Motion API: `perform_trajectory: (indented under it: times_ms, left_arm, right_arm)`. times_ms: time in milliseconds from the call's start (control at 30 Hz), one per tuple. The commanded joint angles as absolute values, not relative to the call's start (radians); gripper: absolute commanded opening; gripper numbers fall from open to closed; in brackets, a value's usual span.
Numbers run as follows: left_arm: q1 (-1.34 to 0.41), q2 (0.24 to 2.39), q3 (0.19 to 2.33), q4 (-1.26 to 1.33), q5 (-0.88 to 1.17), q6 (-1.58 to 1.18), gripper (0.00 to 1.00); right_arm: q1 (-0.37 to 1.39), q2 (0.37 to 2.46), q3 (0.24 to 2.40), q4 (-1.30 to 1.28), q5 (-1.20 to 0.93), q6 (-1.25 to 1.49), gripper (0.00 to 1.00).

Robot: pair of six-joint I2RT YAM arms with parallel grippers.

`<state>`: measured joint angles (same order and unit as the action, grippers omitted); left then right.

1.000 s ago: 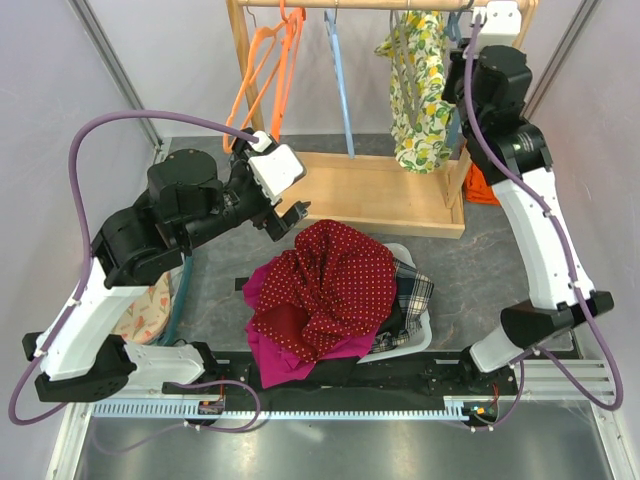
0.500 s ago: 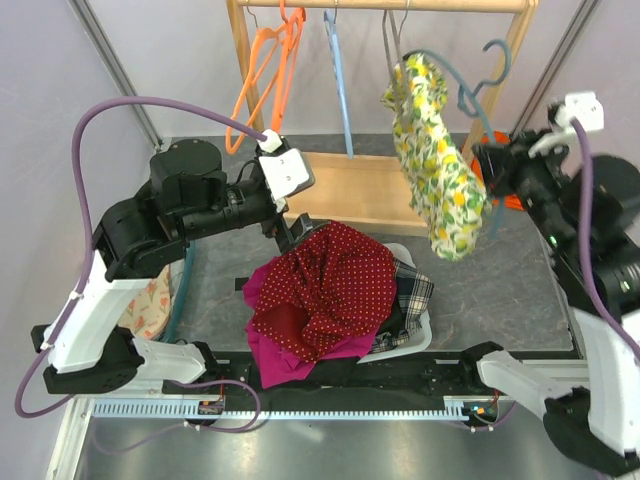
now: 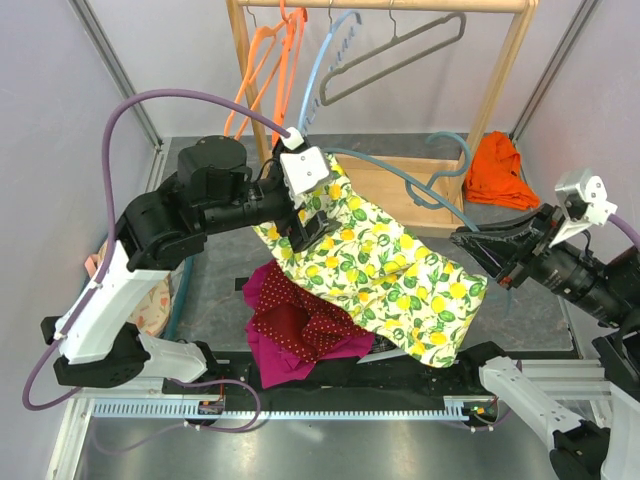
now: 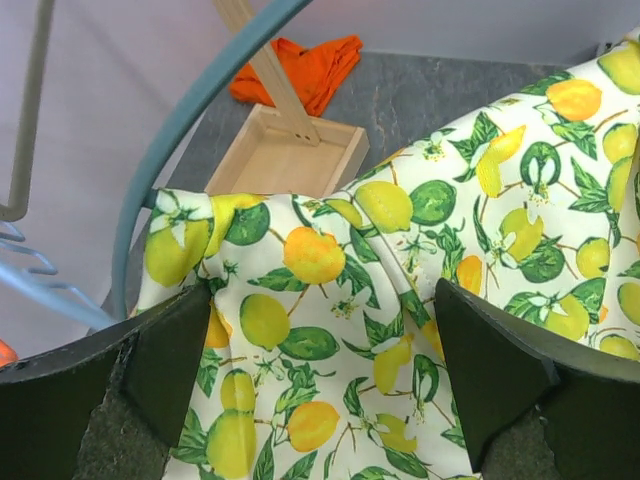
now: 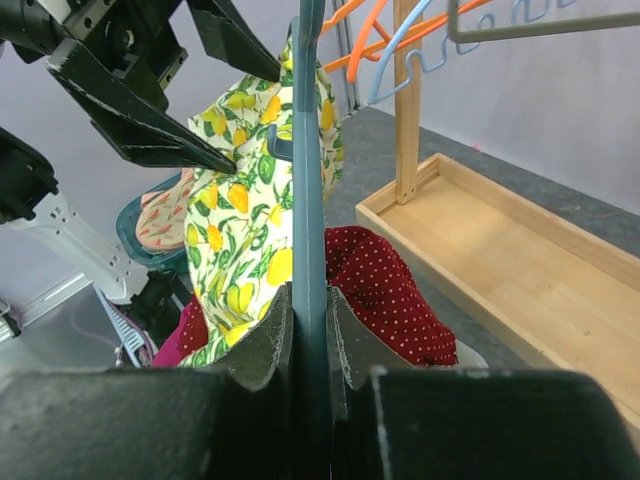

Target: Remove the skirt from the hanger

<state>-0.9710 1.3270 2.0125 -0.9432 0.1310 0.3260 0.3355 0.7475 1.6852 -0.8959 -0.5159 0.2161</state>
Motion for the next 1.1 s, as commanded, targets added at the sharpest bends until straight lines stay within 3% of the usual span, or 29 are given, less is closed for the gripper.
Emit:
perform_trajectory:
  times_ms: [0, 167, 567, 600, 667, 700, 833, 1067]
  left_arm:
    - [-0.969, 1.305, 1.959, -0.948, 0.107, 0.327, 1.0]
    - [-0.966, 1.319, 1.928, -0.986, 0.259, 0.336, 0.99]
    - [-0.966, 1.413, 1.897, -0.943, 0.268, 0.287, 1.0]
    - [-0.966, 1.422, 1.911, -0.943, 0.275, 0.288, 0.93]
    - [-0.966, 1.43, 1.93, -0.957, 0.31, 0.305, 0.38]
    - [-0.966, 1.434, 1.948, -0.96, 0.316, 0.308, 0.04]
    - [-0.966, 1.407, 2.009, -0.991, 0.36, 0.321, 0.02]
    - [-0.968, 1.35, 2.43, -1.054, 0.41, 0.359, 0.02]
  right_arm:
    - [0.336, 0.785, 1.718, -0.79, -0.581, 0.244, 0.0]
    - [0.334, 0.792, 1.738, -0.769, -0.568, 0.256, 0.0]
    - [0.334, 0.784, 1.74, -0.697, -0.598, 0.313, 0.0]
    - [0.334, 0.781, 1.735, -0.69, -0.598, 0.316, 0.0]
    - [0.334, 0.776, 1.721, -0.681, -0.594, 0.316, 0.0]
    - [0.336, 0.773, 1.717, -0.683, -0.589, 0.311, 0.0]
    - [0.334, 0.778, 1.701, -0.733, -0.519, 0.275, 0.0]
    - [0.334, 0.807, 1.626, -0.845, -0.195, 0.196, 0.0]
